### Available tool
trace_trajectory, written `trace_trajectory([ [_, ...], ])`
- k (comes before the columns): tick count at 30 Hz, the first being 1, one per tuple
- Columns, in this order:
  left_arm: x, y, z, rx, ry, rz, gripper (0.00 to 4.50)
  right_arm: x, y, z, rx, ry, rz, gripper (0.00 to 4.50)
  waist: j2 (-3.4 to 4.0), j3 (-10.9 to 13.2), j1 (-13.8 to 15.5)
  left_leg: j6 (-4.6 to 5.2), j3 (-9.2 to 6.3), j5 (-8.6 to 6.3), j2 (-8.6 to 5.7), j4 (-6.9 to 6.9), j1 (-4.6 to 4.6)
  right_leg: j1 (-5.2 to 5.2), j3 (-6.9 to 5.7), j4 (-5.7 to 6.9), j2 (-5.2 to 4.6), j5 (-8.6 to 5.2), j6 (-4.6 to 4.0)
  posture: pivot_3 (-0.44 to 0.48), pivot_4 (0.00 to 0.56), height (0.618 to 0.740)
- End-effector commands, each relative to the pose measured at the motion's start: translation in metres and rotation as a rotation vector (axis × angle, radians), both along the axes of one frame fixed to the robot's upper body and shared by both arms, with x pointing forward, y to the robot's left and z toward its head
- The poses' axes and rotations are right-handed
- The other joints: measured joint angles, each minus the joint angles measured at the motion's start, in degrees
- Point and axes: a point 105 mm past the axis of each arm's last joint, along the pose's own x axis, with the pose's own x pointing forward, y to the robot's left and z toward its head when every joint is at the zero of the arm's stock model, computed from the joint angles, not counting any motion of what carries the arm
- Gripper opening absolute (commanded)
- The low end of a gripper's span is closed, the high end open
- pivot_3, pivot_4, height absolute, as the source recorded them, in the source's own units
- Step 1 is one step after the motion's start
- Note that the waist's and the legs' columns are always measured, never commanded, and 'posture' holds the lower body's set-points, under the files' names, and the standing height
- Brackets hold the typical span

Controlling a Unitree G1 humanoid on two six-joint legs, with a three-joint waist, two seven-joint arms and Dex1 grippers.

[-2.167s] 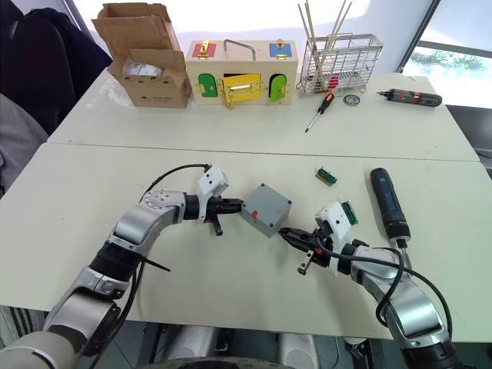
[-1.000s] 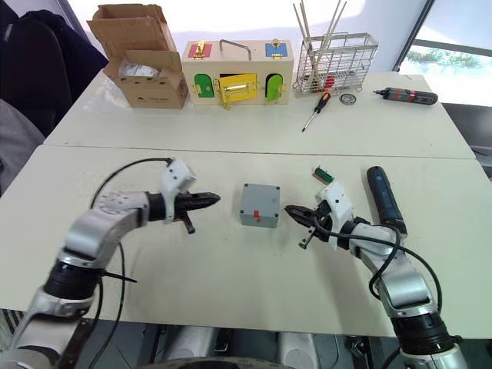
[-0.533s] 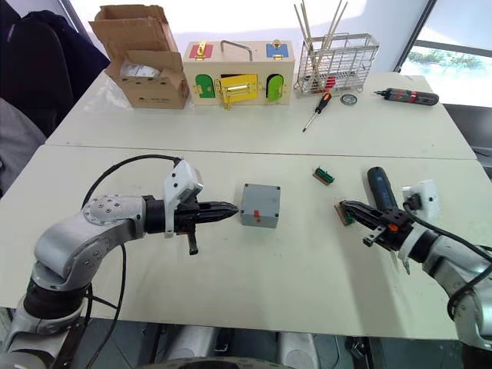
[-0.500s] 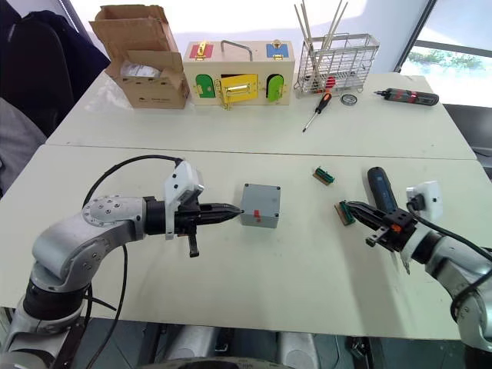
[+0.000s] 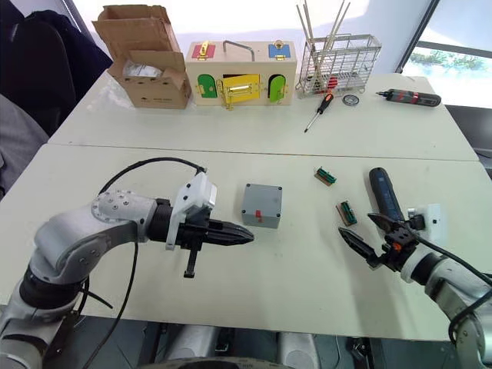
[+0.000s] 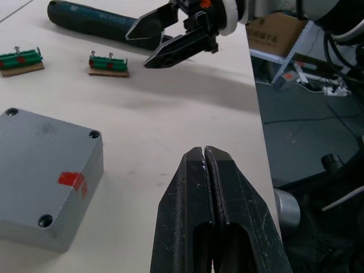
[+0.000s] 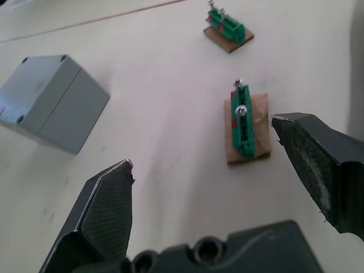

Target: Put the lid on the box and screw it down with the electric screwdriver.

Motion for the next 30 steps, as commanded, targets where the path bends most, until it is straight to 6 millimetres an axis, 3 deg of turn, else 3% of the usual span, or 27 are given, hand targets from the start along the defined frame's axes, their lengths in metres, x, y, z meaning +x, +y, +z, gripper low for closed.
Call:
trace_trajectory([
  [1, 0.010, 0.000, 0.003, -0.004, -0.039, -0.002, 0.00, 0.009, 0.005, 0.008, -0.007, -0.076, -0.020, 4.21, 0.00, 0.0, 0.0, 0.00, 0.00, 0.00, 0.00, 0.00, 0.00, 0.01, 0.00, -0.02, 0.00, 0.00, 0.00, 0.000, 0.150, 0.735],
  [6, 0.019, 0.000, 0.001, -0.008, -0.045, 0.032, 0.00, 0.018, 0.008, 0.004, 0.016, -0.089, -0.035, 2.93, 0.00, 0.0, 0.0, 0.01, 0.00, 0.00, -0.01, 0.01, -0.01, 0.02, -0.01, -0.03, 0.00, 0.00, 0.00, 0.000, 0.150, 0.735],
  [24, 0.012, -0.004, -0.003, -0.024, -0.031, 0.074, 0.00, 0.026, 0.003, -0.006, 0.010, -0.088, -0.071, 2.93, 0.00, 0.0, 0.0, 0.01, 0.00, 0.00, -0.01, 0.01, -0.01, 0.00, 0.00, 0.00, 0.00, 0.00, 0.01, 0.000, 0.150, 0.735],
  [27, 0.013, -0.004, -0.003, -0.024, -0.035, 0.074, 0.00, 0.030, 0.000, -0.007, -0.005, -0.092, -0.095, 2.12, 0.00, 0.0, 0.0, 0.01, 0.00, 0.00, -0.01, 0.01, -0.01, 0.00, 0.00, 0.00, 0.00, 0.00, 0.00, 0.000, 0.150, 0.735],
  [30, 0.013, -0.005, -0.003, -0.028, -0.035, 0.074, 0.00, 0.033, -0.003, -0.006, -0.001, -0.102, -0.121, 0.73, 0.00, 0.0, 0.0, 0.00, -0.01, 0.00, -0.01, 0.01, -0.01, 0.00, 0.00, 0.00, 0.00, 0.00, 0.01, 0.000, 0.150, 0.735],
])
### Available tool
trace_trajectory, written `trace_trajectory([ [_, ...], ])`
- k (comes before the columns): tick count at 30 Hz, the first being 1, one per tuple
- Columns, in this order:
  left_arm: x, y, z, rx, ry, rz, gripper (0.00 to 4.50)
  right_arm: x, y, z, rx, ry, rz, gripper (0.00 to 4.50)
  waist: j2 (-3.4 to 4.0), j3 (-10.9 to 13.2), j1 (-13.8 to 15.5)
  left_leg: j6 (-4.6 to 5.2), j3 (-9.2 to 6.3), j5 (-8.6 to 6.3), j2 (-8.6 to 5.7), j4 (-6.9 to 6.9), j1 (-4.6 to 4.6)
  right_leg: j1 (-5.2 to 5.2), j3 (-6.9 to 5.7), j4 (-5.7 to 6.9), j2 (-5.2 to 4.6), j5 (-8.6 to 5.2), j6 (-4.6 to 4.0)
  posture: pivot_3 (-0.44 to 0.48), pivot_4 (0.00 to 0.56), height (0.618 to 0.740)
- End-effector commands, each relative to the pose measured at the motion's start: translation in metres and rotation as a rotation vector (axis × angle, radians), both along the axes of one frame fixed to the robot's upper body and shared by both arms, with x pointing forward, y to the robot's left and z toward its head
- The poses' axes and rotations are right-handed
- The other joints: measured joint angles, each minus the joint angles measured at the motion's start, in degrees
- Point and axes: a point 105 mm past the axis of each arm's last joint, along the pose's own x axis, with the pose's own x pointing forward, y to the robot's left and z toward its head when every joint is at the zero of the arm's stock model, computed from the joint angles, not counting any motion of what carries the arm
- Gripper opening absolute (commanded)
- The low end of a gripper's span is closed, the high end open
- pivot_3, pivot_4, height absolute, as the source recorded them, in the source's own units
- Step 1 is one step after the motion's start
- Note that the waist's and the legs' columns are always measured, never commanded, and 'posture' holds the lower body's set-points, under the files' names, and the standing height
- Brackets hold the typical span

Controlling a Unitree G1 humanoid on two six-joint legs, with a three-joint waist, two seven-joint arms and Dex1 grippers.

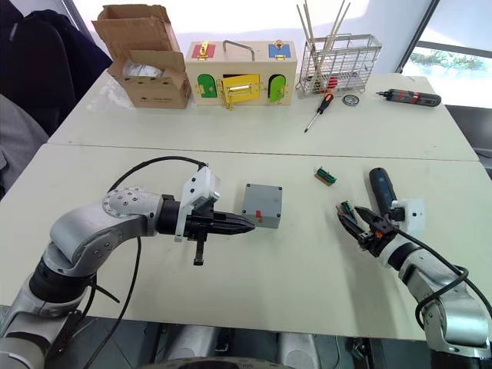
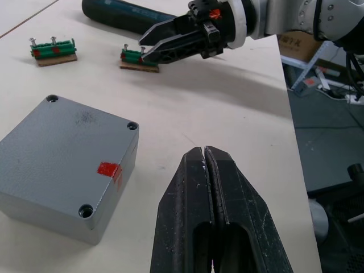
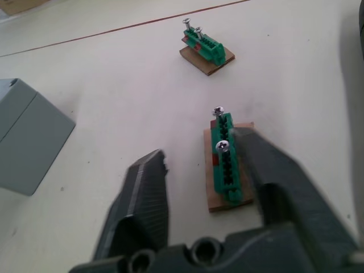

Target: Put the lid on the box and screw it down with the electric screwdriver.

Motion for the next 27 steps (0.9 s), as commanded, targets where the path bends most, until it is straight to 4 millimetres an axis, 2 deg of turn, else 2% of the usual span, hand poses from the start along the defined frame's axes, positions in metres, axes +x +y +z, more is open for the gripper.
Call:
trace_trajectory([
  [1, -0.002, -0.003, 0.007, -0.018, -0.037, -0.013, 0.00, 0.004, -0.004, 0.008, -0.009, -0.046, -0.025, 0.21, 0.00, 0.0, 0.0, 0.00, 0.00, 0.00, 0.00, 0.00, 0.00, 0.00, 0.00, 0.00, 0.00, 0.00, 0.00, 0.000, 0.150, 0.735],
  [2, -0.002, -0.003, 0.007, -0.019, -0.037, -0.013, 0.00, 0.005, -0.003, 0.006, -0.012, -0.044, -0.024, 0.09, 0.00, 0.0, 0.0, 0.00, 0.01, 0.00, 0.00, 0.00, 0.00, 0.01, 0.00, 0.00, 0.00, 0.00, 0.00, 0.000, 0.150, 0.735],
  [8, 0.000, -0.002, 0.009, -0.021, -0.042, 0.001, 0.00, 0.006, -0.003, 0.004, -0.022, -0.042, -0.023, 0.09, 0.00, 0.0, 0.0, 0.00, 0.00, 0.00, 0.00, 0.00, 0.00, 0.00, 0.00, 0.00, 0.00, 0.00, 0.00, 0.000, 0.150, 0.735],
  [17, 0.000, -0.003, 0.006, -0.024, -0.038, 0.006, 0.00, 0.003, -0.001, 0.023, 0.014, -0.110, -0.018, 0.09, 0.00, 0.0, 0.0, 0.00, 0.00, 0.00, 0.00, 0.00, 0.00, 0.00, 0.00, 0.00, 0.00, 0.00, 0.00, 0.000, 0.150, 0.735],
  [24, 0.001, -0.005, 0.005, -0.028, -0.038, -0.003, 0.00, 0.002, 0.002, 0.028, 0.030, -0.116, -0.010, 0.09, 0.00, 0.0, 0.0, 0.00, 0.00, 0.00, 0.00, 0.00, 0.00, 0.00, 0.00, 0.00, 0.00, 0.00, 0.00, 0.000, 0.150, 0.735],
  [27, 0.002, -0.004, 0.004, -0.027, -0.039, 0.000, 0.00, 0.003, 0.004, 0.038, 0.034, -0.147, -0.002, 0.09, 0.00, 0.0, 0.0, 0.00, 0.00, 0.00, 0.00, 0.00, 0.00, 0.00, 0.00, 0.00, 0.00, 0.00, 0.00, 0.000, 0.150, 0.735],
])
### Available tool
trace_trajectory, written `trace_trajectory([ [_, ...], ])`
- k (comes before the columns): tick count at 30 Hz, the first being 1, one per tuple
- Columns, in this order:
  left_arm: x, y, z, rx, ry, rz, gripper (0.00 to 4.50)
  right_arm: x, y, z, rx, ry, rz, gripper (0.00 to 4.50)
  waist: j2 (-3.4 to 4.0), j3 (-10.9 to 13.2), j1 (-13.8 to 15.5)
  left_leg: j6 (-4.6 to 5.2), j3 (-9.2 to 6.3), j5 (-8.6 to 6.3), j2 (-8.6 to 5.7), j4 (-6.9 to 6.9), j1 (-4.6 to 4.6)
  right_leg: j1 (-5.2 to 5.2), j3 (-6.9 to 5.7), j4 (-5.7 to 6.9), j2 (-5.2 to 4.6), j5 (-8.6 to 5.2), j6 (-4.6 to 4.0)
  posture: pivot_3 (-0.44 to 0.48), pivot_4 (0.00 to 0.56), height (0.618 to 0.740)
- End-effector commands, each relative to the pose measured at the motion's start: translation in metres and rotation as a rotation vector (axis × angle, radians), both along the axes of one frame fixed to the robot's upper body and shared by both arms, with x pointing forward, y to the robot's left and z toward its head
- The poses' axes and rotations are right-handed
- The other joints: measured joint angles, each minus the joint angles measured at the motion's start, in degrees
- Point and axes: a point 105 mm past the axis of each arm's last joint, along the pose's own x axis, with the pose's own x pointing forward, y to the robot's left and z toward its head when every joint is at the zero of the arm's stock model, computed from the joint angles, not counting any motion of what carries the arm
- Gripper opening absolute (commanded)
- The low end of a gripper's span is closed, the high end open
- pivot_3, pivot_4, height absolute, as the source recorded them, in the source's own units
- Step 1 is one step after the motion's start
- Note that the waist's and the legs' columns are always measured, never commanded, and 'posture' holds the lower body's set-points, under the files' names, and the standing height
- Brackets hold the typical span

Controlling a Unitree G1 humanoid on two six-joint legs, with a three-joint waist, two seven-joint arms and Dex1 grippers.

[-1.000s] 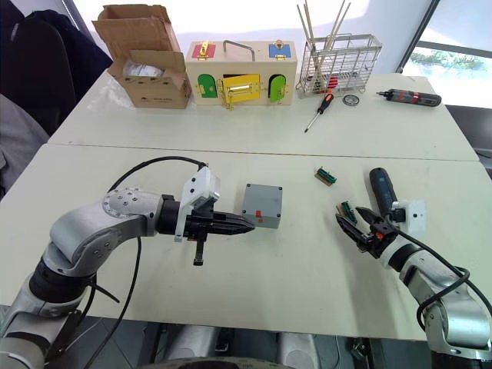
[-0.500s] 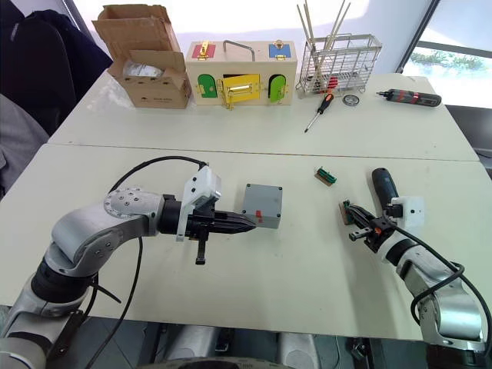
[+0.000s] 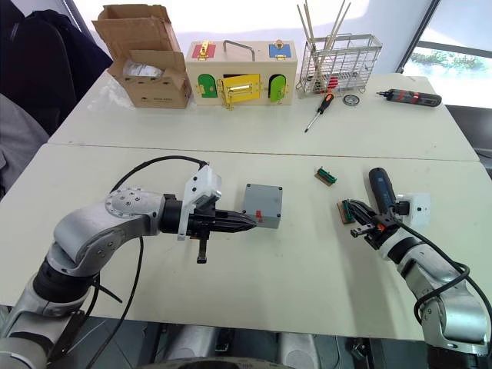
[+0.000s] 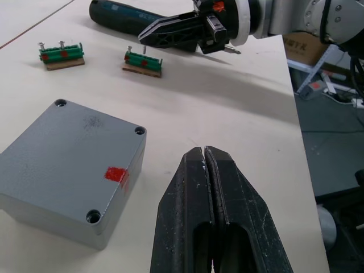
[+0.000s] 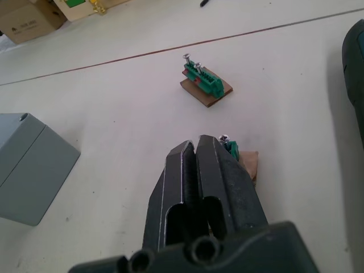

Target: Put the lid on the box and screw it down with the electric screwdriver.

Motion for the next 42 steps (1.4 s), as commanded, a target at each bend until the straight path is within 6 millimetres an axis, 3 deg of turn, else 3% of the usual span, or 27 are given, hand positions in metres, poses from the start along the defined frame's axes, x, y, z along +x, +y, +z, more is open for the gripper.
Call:
trace_trajectory([
  [1, 0.000, 0.000, 0.005, -0.014, -0.030, -0.014, 0.00, 0.001, 0.005, 0.030, -0.009, -0.099, 0.020, 0.09, 0.00, 0.0, 0.0, 0.00, 0.00, 0.00, 0.00, 0.00, 0.00, 0.00, 0.00, 0.00, 0.00, 0.00, 0.00, 0.000, 0.150, 0.735],
  [4, 0.009, 0.011, 0.009, -0.005, -0.047, 0.036, 0.00, 0.005, 0.021, 0.059, 0.015, -0.168, 0.087, 0.09, 0.00, 0.0, -0.1, 0.00, 0.00, 0.00, 0.00, 0.00, 0.00, -0.01, 0.00, 0.01, 0.00, 0.00, 0.00, 0.000, 0.150, 0.735],
  [7, 0.027, 0.029, 0.017, 0.001, -0.070, 0.121, 0.00, 0.007, 0.051, 0.085, 0.067, -0.203, 0.225, 0.09, 0.01, 0.0, -0.5, 0.00, 0.00, 0.00, 0.02, -0.01, 0.00, -0.07, 0.01, 0.08, 0.02, 0.00, 0.00, 0.000, 0.150, 0.735],
  [12, 0.040, 0.050, 0.019, 0.030, -0.068, 0.187, 0.00, 0.008, 0.095, 0.091, 0.090, -0.166, 0.417, 0.09, 0.00, 0.0, -0.2, 0.02, -0.05, -0.01, 0.04, -0.01, 0.00, -0.12, -0.04, 0.23, 0.04, 0.00, 0.01, 0.000, 0.150, 0.735],
  [15, 0.033, 0.054, 0.013, 0.053, -0.057, 0.168, 0.00, 0.011, 0.111, 0.079, 0.094, -0.117, 0.486, 0.09, 0.00, 0.0, -0.2, 0.02, -0.04, -0.01, -0.01, 0.01, -0.03, -0.12, -0.02, 0.23, 0.00, 0.00, 0.01, 0.000, 0.150, 0.735],
  [23, 0.026, 0.048, 0.012, 0.028, -0.052, 0.184, 0.00, 0.021, 0.123, 0.066, 0.090, -0.092, 0.537, 0.09, -0.01, 0.0, -0.2, 0.05, -0.02, -0.03, -0.01, 0.02, -0.03, -0.15, -0.01, 0.24, -0.02, 0.00, 0.00, 0.000, 0.150, 0.735],
  [42, 0.028, 0.043, 0.014, 0.017, -0.065, 0.209, 0.00, 0.036, 0.123, 0.044, 0.060, -0.080, 0.523, 0.09, -0.01, 0.0, -0.3, 0.00, -0.01, 0.00, 0.00, 0.01, -0.04, -0.23, -0.02, 0.34, -0.01, 0.00, 0.00, 0.000, 0.150, 0.735],
])
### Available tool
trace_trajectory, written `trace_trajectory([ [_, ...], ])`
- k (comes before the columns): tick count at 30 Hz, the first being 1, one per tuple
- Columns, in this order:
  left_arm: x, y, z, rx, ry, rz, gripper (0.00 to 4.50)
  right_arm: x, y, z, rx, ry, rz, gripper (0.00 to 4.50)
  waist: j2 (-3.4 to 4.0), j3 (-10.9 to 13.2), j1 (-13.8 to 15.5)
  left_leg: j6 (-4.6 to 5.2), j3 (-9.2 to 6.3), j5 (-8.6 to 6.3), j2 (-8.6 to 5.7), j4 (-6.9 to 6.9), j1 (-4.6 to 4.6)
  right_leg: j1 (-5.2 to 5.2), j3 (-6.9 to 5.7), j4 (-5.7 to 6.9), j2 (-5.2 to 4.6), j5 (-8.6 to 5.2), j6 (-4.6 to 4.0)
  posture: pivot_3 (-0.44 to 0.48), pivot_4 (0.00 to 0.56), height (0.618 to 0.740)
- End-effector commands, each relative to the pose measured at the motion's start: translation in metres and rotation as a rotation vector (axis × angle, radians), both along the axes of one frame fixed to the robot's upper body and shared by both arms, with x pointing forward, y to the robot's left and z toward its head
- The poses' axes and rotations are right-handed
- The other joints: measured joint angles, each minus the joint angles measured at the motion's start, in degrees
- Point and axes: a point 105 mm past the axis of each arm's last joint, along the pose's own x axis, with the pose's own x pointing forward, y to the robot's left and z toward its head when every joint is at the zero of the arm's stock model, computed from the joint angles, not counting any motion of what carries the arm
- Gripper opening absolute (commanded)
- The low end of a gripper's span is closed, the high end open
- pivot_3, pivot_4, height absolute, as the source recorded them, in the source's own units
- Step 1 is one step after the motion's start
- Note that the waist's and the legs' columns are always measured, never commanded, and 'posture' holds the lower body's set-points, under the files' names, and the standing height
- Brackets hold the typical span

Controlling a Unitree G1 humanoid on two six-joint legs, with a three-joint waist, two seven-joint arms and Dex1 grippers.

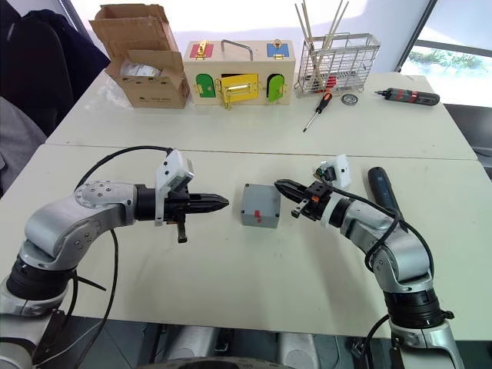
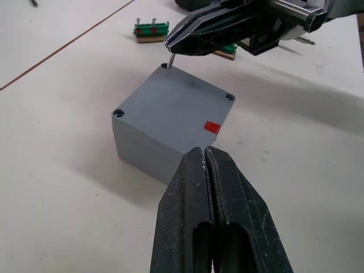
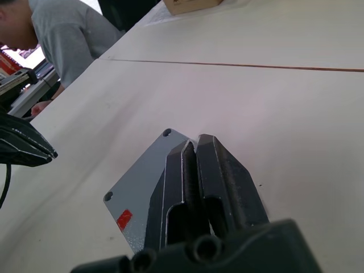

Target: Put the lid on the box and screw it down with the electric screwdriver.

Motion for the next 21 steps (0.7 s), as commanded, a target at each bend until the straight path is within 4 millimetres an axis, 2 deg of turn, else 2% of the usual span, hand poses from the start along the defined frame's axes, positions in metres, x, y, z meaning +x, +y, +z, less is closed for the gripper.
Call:
trace_trajectory([
  [1, -0.0013, -0.0017, 0.0098, -0.012, -0.046, -0.011, 0.00, 0.0014, 0.0014, 0.0107, 0.009, -0.053, 0.007, 0.09, 0.00, 0.0, 0.0, 0.00, 0.00, 0.00, 0.00, 0.00, 0.00, 0.00, 0.00, 0.00, 0.00, 0.00, 0.00, 0.000, 0.150, 0.735],
  [21, -0.0016, -0.0014, 0.0073, -0.007, -0.043, -0.011, 0.00, 0.0003, -0.0060, 0.0097, 0.025, -0.039, -0.016, 0.09, 0.00, 0.0, 0.0, -0.01, 0.00, 0.00, 0.00, 0.00, 0.00, -0.01, 0.00, 0.00, 0.00, 0.00, 0.00, 0.000, 0.150, 0.735],
])
